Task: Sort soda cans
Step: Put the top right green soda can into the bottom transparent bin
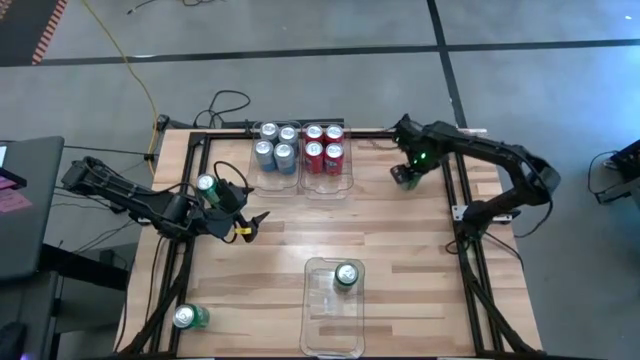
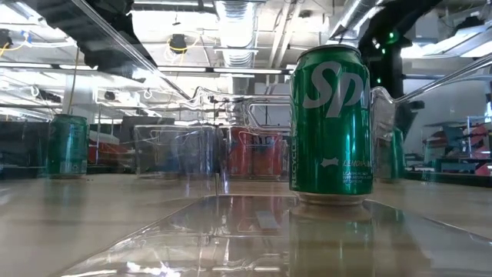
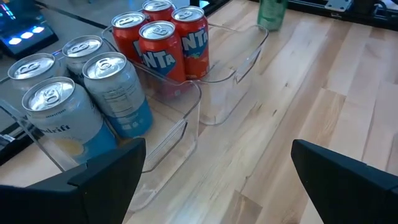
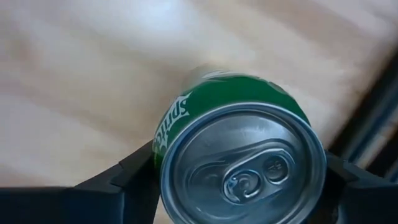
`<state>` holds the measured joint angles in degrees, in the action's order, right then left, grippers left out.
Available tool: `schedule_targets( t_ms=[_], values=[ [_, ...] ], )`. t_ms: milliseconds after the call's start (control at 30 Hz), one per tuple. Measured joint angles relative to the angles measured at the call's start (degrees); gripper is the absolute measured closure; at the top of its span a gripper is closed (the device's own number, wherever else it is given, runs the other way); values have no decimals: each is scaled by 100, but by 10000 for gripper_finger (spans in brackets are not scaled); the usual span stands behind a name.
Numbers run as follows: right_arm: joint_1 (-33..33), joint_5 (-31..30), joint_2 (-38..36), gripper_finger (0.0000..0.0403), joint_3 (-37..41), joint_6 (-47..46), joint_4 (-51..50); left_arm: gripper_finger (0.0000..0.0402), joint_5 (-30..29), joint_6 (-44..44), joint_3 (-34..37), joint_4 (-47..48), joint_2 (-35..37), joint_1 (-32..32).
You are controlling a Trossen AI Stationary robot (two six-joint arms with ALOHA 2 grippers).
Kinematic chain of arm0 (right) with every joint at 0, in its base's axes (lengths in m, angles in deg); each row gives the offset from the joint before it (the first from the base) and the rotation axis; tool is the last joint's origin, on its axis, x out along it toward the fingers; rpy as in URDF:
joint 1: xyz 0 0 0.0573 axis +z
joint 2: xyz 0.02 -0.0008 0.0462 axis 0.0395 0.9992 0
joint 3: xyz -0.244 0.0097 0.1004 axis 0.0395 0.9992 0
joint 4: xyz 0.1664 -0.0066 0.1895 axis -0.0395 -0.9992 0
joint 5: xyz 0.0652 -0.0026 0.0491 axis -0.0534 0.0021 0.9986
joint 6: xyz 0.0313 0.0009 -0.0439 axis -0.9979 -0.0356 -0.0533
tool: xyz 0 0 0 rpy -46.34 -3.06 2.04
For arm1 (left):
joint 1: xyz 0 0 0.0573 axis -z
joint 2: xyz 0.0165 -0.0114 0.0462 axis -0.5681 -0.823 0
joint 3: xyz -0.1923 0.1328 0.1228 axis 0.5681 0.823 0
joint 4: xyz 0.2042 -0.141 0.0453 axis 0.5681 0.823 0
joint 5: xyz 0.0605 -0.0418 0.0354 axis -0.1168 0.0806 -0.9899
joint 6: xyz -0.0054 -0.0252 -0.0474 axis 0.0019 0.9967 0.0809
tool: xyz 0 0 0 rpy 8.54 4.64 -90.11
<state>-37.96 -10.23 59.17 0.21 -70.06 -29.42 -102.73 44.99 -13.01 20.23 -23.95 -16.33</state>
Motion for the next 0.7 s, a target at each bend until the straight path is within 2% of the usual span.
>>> schedule_targets(
  t_ms=[267, 400, 567, 700],
  values=[
    [2027, -649, -153, 100, -505, -874, -809, 3, -2, 210, 0, -32, -87, 0],
    [3199, -705, -169, 100, -947, -1540, -986, 3, 5, 382, 0, -101, -413, 38],
    [4542, -794, -161, 99, -1410, -2110, -836, 3, 27, 234, 7, -650, -860, 39],
    [5346, -1181, -159, 99, -1654, -2312, -523, 3, 31, -107, 7, -1055, -949, 127]
  ],
)
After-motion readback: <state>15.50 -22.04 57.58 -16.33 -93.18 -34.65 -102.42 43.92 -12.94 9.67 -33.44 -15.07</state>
